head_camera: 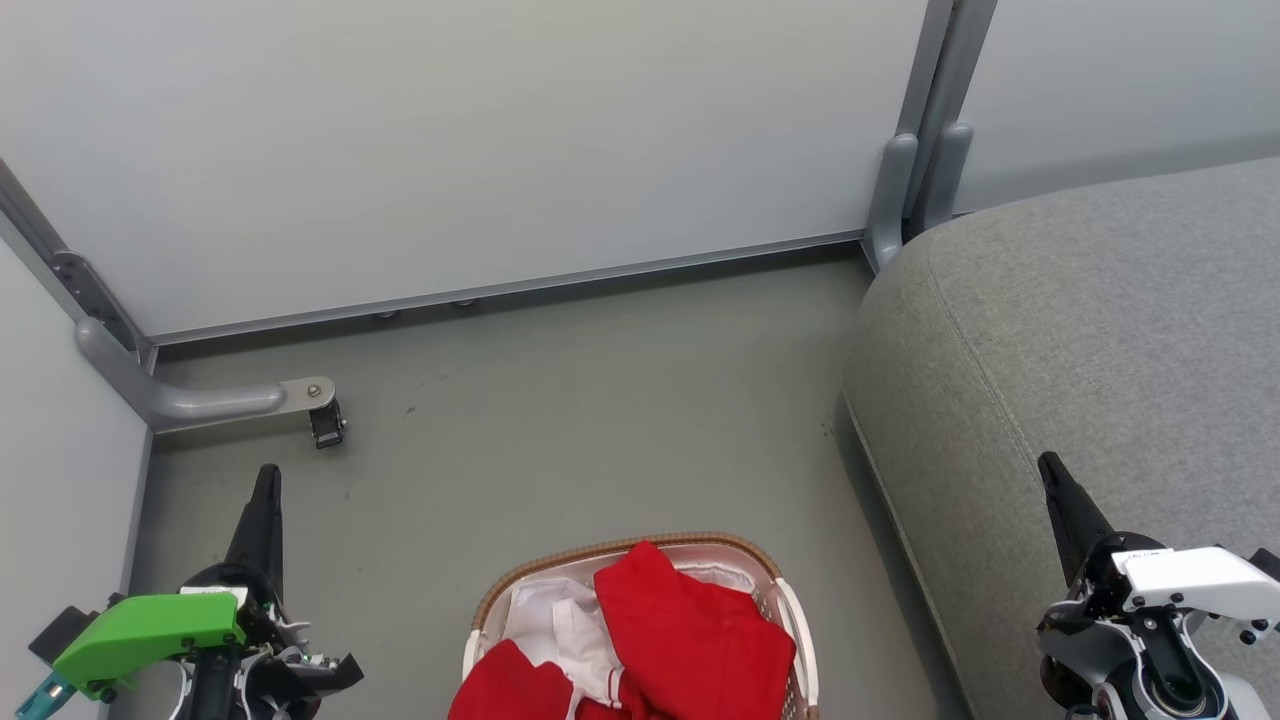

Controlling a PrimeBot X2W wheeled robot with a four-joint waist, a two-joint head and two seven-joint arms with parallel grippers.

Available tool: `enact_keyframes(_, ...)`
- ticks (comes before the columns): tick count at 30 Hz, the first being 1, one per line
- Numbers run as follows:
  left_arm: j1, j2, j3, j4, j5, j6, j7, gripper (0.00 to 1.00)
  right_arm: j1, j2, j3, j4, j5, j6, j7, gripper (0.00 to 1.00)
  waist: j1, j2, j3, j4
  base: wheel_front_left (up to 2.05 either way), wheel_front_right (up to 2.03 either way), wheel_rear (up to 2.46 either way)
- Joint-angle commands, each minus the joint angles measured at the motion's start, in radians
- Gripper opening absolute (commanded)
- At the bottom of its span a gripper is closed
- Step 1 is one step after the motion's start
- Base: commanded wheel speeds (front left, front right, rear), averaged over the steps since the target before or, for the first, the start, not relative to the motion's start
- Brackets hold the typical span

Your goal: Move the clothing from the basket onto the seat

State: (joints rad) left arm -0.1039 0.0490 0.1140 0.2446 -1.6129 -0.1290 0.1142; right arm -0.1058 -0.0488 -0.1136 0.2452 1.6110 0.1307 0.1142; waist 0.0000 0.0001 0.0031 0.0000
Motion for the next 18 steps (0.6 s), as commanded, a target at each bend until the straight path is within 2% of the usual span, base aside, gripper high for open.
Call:
enact_keyframes(1,-0.014,0.004,0.001,-0.001,0.004,-0.006,0.001,0.00,-0.008,-0.005,-0.001,-0.003,0.002,0.000,0.001,0.00,0.0000,-0.0001,0.000,0.000,0.00,0.00,0.00)
enact_keyframes(18,-0.014,0.004,0.001,-0.001,0.004,-0.006,0.001,0.00,-0.008,-0.005,-0.001,-0.003,0.002,0.000,0.001,0.00,0.0000,-0.0001,0.000,0.000,0.00,0.00,0.00)
